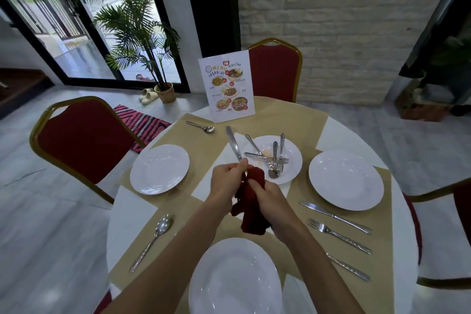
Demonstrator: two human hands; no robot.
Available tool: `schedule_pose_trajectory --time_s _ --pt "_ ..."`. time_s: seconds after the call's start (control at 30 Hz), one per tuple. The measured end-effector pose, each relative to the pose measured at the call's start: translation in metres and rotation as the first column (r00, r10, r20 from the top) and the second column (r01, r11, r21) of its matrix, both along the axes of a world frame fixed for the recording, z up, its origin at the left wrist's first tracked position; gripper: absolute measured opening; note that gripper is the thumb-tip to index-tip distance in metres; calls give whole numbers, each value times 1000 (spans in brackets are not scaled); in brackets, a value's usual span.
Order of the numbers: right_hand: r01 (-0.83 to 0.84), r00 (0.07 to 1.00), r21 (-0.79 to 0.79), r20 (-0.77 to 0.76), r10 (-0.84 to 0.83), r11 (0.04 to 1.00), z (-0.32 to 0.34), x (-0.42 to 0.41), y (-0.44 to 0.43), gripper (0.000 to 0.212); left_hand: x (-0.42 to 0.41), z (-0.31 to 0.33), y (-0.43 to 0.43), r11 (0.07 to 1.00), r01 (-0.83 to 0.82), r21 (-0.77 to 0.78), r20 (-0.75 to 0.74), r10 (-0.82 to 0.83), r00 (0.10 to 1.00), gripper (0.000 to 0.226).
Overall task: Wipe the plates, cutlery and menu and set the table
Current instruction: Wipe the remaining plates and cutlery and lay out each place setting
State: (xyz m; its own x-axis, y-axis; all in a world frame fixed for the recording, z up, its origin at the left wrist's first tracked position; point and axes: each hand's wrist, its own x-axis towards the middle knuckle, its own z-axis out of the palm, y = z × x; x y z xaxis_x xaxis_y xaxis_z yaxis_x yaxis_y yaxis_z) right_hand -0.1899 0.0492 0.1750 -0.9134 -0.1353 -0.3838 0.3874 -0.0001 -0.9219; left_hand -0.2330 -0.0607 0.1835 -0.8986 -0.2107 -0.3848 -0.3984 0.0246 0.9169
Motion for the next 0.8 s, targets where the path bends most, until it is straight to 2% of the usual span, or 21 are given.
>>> schedule_pose_trajectory --time_s 0.07,0.13,0.17,0.23,0.3,0.37,0.43,0.57,0.67,0.73,0.8 --pt "-24 999 -45 23 26 999 3 9 10 26 -11 5 -10 996 -53 78 -15 55 998 31" --pt "49 997 -145 60 -41 988 5 12 20 24 -20 10 -26 971 -163 175 -7 166 986 31" --pt "127 990 -199 92 -111 972 5 7 26 26 -20 12 -32 970 -186 158 -4 189 982 31" --pt "244 968 -280 131 -215 929 5 -10 37 33 -13 14 -34 994 -106 34 3 106 994 31" --pt "204 978 -327 113 -176 923 11 -27 40 38 2 10 -22 990 48 -133 -6 -49 999 31" --pt "94 996 -266 38 -86 959 16 -38 28 30 16 7 -4 961 170 -217 -5 -175 984 29" --pt "15 998 -130 -53 -22 991 11 -48 17 21 25 4 8 944 244 -223 14 -247 969 24" --pt "204 977 -11 -63 -205 979 2 -71 25 21 29 7 0 914 330 -237 23 -334 942 36" --pt "331 942 -33 -37 -333 943 -5 -73 23 28 27 9 -10 869 390 -305 55 -393 918 40" --pt "259 963 3 -78 -258 966 -10 -60 8 32 25 8 -14 877 387 -284 79 -381 921 36" --pt "111 988 128 -122 -95 985 -15 -53 2 30 26 6 -19 896 392 -206 113 -376 920 31"
